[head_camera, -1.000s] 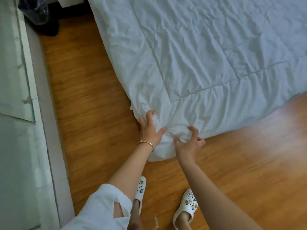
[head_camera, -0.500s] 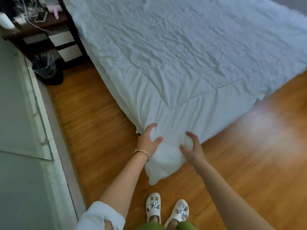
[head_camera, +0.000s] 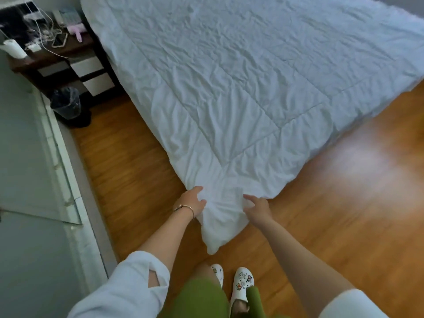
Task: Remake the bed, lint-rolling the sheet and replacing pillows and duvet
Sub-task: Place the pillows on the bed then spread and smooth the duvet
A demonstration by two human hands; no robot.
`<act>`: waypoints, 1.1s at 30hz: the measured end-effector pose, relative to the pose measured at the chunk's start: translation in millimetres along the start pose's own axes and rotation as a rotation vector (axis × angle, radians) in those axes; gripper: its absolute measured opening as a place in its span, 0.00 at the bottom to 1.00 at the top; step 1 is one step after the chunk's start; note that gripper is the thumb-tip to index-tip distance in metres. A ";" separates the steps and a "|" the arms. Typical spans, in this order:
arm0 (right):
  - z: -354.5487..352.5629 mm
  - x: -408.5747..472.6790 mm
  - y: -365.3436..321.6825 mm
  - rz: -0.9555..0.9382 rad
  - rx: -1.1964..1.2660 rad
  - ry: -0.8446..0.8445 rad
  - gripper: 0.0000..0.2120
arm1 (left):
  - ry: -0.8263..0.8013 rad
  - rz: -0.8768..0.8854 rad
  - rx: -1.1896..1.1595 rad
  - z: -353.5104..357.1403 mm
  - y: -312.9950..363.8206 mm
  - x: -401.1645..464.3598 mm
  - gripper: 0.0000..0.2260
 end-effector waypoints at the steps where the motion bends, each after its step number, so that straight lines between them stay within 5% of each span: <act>1: 1.1 1.3 -3.2 0.009 -0.041 0.010 0.21 | -0.020 -0.002 0.046 -3.0 -2.7 2.7 0.23; 5: 14.8 11.8 -36.6 -0.005 -0.015 0.040 0.19 | -0.043 -0.055 0.040 -18.4 -14.5 25.3 0.16; 11: 67.7 56.8 -128.1 -0.048 0.229 0.072 0.28 | -0.042 0.116 -0.008 -65.7 -9.9 125.1 0.10; 18: 145.7 122.4 -215.0 0.085 0.131 0.084 0.30 | -0.095 0.261 0.126 -142.5 -27.5 257.5 0.16; 25: 203.7 155.5 -284.6 -0.020 -0.001 0.058 0.29 | -0.171 0.617 0.485 -185.3 -24.6 339.6 0.26; 33: 246.6 199.8 -305.5 -0.143 -0.370 -0.008 0.52 | -0.202 0.783 0.656 -184.3 -24.8 403.6 0.35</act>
Point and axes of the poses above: each hand's wrist, its own x-axis towards the middle knuckle, its own z-axis out of the palm, y = z × x, the point moved 6 cm from there along x, towards the middle knuckle, and after that the axes turned 13 degrees about y, right-handed, at the moved point
